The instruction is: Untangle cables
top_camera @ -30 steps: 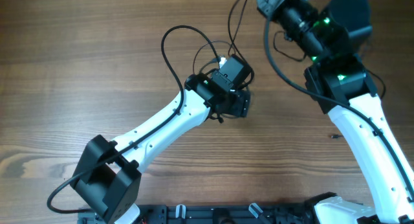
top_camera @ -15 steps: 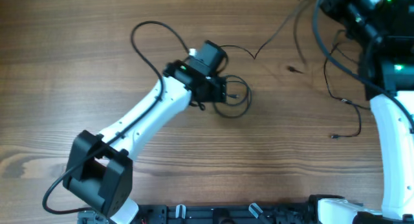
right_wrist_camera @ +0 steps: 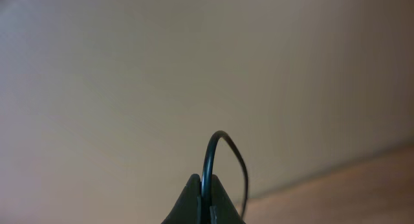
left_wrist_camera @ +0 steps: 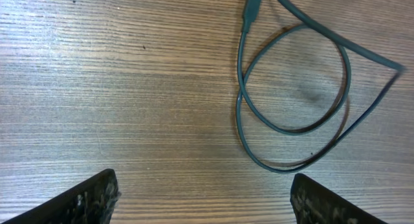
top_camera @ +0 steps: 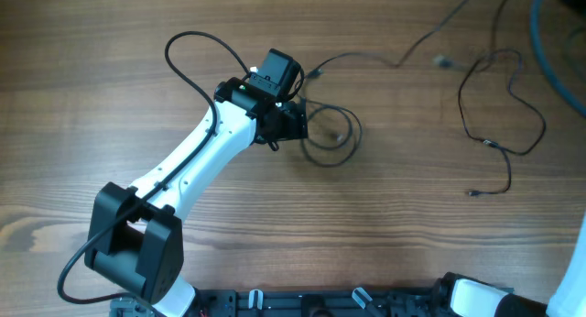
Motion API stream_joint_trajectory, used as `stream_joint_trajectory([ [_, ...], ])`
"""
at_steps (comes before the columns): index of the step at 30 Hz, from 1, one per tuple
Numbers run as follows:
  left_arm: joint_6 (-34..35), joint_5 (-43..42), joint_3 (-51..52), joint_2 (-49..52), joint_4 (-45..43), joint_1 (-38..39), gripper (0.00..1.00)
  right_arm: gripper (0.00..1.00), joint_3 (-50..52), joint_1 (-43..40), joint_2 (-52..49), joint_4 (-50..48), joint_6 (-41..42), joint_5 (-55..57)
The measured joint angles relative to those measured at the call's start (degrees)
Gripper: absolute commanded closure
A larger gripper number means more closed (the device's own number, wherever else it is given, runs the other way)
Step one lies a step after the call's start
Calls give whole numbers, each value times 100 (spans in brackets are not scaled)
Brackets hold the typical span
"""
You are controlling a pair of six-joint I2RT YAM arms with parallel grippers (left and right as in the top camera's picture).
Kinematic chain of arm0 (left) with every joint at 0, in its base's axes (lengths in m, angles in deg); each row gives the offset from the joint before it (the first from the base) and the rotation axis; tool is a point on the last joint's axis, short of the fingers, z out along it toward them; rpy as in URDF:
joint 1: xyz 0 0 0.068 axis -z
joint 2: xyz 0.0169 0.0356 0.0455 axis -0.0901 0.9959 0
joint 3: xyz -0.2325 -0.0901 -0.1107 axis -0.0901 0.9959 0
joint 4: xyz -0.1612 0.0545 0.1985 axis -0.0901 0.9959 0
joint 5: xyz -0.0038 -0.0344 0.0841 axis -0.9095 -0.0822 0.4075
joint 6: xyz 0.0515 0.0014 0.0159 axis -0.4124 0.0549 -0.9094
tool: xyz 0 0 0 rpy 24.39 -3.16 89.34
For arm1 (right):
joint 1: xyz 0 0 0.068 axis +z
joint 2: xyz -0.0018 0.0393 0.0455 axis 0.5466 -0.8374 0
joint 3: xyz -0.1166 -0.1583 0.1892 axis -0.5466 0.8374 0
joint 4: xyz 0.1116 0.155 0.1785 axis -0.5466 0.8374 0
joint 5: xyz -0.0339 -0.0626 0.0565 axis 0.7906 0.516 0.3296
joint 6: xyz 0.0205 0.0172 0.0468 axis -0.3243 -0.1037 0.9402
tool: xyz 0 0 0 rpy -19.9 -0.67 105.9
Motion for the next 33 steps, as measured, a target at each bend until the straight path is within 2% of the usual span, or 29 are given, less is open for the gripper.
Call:
stream_joint_trajectory([
  [4,-2,-2,2,0,17,-2,13,96,-358,-378,57,-247,190,20],
  [6,-2,-2,0,0,20,-2,13,96,-380,-566,85,-758,450,-186],
  [14,0,-20,2,0,26,-2,13,96,-382,-645,120,-1858,979,-245],
  [17,0,-20,2,0,24,-2,12,95,-435,-649,142,-1185,955,-52],
  [22,0,-20,2,0,61,-2,12,96,-466,-654,0,1239,684,743],
  [26,0,-20,2,0,103,-2,12,96,-455,-656,-437,1639,588,992],
  [30,0,-20,2,0,105,-2,12,96,-380,-673,-699,619,372,317],
  [33,0,-20,2,0,101,-2,13,96,-391,-684,-684,-866,151,-1128],
])
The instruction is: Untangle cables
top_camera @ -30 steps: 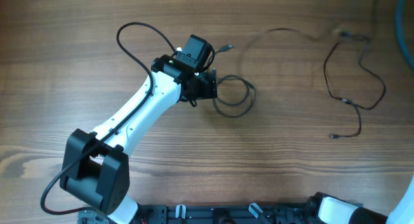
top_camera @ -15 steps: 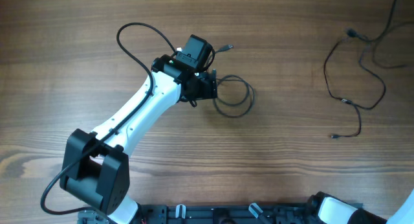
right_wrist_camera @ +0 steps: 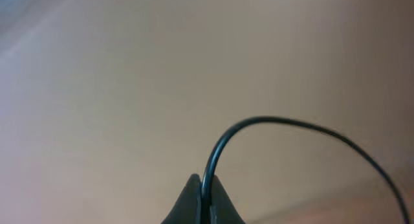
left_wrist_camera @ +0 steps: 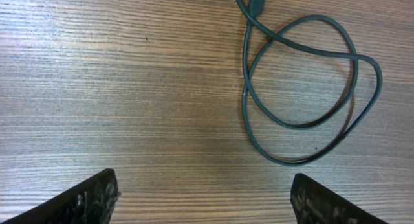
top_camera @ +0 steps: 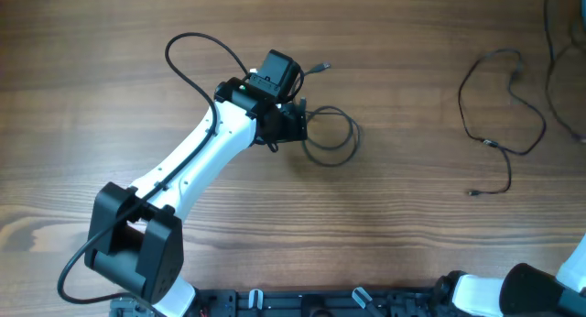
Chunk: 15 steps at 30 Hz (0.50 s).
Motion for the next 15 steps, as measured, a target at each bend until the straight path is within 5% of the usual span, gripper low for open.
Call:
stream_joint_trajectory([
  [9,0,0,4,0,11,0,12,96,-11,2,26,-455,308,-881],
  [15,0,0,4,0,42,0,12,96,-24,4,28,839,352,109],
])
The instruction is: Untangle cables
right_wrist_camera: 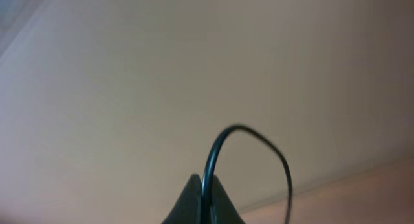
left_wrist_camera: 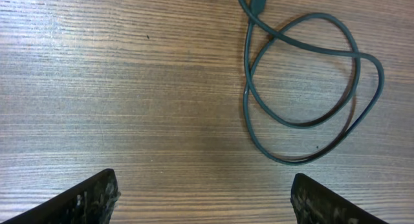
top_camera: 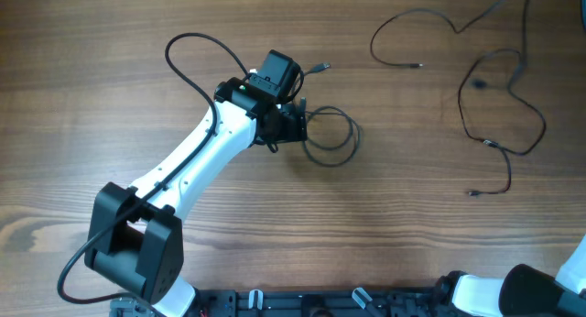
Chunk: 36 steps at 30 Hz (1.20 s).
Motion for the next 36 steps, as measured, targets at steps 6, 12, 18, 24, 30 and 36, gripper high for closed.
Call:
stream_joint_trajectory([
  [6,15,0,0,0,28,0,12,96,2,0,0,1381,-4,2087],
  [12,15,0,0,0,28,0,12,96,2,-2,2,1635,-4,3593],
  [18,15,0,0,0,28,0,12,96,2,0,221,1016,-4,3270],
  [24,17,0,0,0,28,0,12,96,-39,0,833,1853,-28,3281],
  [30,17,-68,0,0,35,0,12,96,-31,-2,192,2999,-50,3696],
  [36,17,-96,0,0,50,0,12,95,13,-2,-586,2997,-52,3930],
])
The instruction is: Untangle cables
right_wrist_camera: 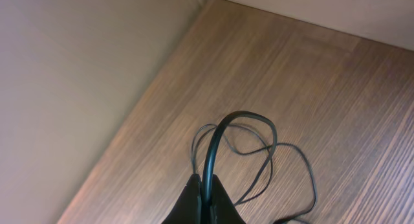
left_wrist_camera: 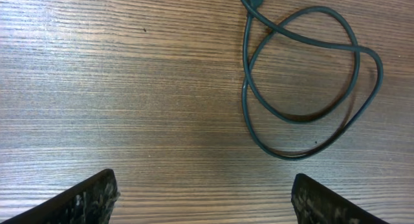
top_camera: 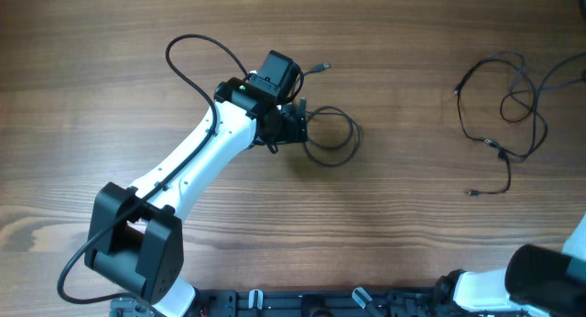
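Note:
A thick dark-green cable (top_camera: 331,138) lies in two overlapping loops beside my left gripper (top_camera: 289,125), its plug (top_camera: 318,70) at the far end. In the left wrist view those loops (left_wrist_camera: 352,62) lie ahead and to the right of the left gripper (left_wrist_camera: 204,195), which is open over bare wood. My right gripper (right_wrist_camera: 205,193) is shut on a black cable (right_wrist_camera: 217,136) that arches out of its fingers. Below it, thin black cables (right_wrist_camera: 272,166) lie on the table. In the overhead view they form a loose heap (top_camera: 504,111) at the right.
The white left arm (top_camera: 197,161) reaches diagonally from its base at the lower left, its own black wire (top_camera: 194,51) looping beyond it. Part of the right arm (top_camera: 549,280) shows at the lower right corner. A pale wall (right_wrist_camera: 77,68) borders the table.
The thin cable whose end lay at the top middle of the table is now bunched at the right over the other thin cable. The right wrist view now looks down on the table. The left arm is unchanged.
First a thin cable ran from the green loops near the left gripper up to the right, held by the shut right gripper. Then it was clear of the loops. Later its free end lay at the top middle, and now it lies at the right.

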Motion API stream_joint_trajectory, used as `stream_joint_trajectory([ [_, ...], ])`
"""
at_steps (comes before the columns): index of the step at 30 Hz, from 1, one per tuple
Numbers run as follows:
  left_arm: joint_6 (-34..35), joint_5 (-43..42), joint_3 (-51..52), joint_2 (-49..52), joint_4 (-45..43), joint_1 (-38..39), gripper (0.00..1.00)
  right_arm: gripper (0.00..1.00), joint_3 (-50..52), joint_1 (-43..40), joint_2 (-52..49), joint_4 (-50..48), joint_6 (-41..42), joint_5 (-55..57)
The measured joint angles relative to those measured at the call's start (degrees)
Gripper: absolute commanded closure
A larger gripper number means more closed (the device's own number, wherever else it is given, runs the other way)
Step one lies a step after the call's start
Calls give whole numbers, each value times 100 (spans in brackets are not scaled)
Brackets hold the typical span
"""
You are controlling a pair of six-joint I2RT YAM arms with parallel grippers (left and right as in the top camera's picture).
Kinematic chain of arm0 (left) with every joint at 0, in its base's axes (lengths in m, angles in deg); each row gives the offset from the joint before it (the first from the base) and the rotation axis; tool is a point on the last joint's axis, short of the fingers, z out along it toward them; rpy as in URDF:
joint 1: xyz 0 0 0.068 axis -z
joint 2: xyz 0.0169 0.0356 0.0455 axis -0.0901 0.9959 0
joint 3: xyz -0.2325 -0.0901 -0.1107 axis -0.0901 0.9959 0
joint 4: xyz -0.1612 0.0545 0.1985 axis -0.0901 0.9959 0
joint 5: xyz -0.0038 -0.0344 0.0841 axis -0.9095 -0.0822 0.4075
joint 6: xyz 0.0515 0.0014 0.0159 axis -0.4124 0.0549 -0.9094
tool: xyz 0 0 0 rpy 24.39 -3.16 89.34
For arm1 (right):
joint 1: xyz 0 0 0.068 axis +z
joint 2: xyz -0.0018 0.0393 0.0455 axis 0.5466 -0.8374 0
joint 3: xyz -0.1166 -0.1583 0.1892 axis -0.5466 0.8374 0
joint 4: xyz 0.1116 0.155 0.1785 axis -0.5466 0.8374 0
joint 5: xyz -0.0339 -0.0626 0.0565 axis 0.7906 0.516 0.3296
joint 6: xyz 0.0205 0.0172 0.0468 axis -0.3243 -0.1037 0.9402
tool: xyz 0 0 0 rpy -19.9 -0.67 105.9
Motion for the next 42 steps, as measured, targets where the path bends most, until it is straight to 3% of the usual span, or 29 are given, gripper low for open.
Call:
stream_joint_trajectory([
  [7,0,-15,0,0,2,0,12,95,0,0,-726,7,-129,289],
  [8,0,-15,0,0,2,0,12,89,0,0,-850,28,-155,317],
  [10,0,-15,0,0,2,0,12,53,2,0,-1021,63,-295,356],
  [11,0,-15,0,0,2,0,12,45,2,0,-1099,90,-356,376],
  [17,0,-15,0,0,2,0,12,28,2,0,-1274,422,-588,391],
  [22,0,-17,0,0,2,0,12,28,0,0,-1274,883,-643,378],
  [27,0,-24,0,0,2,0,12,1,238,2,-1274,1375,-678,367],
  [33,0,-31,0,0,0,0,13,0,979,0,-1281,1172,-997,-452],
  [36,0,-33,0,0,2,-13,15,0,1091,61,-1281,968,-1805,-1899],
  [42,197,-68,0,0,258,-614,7,0,1091,855,-1281,866,-2879,-3119],
])
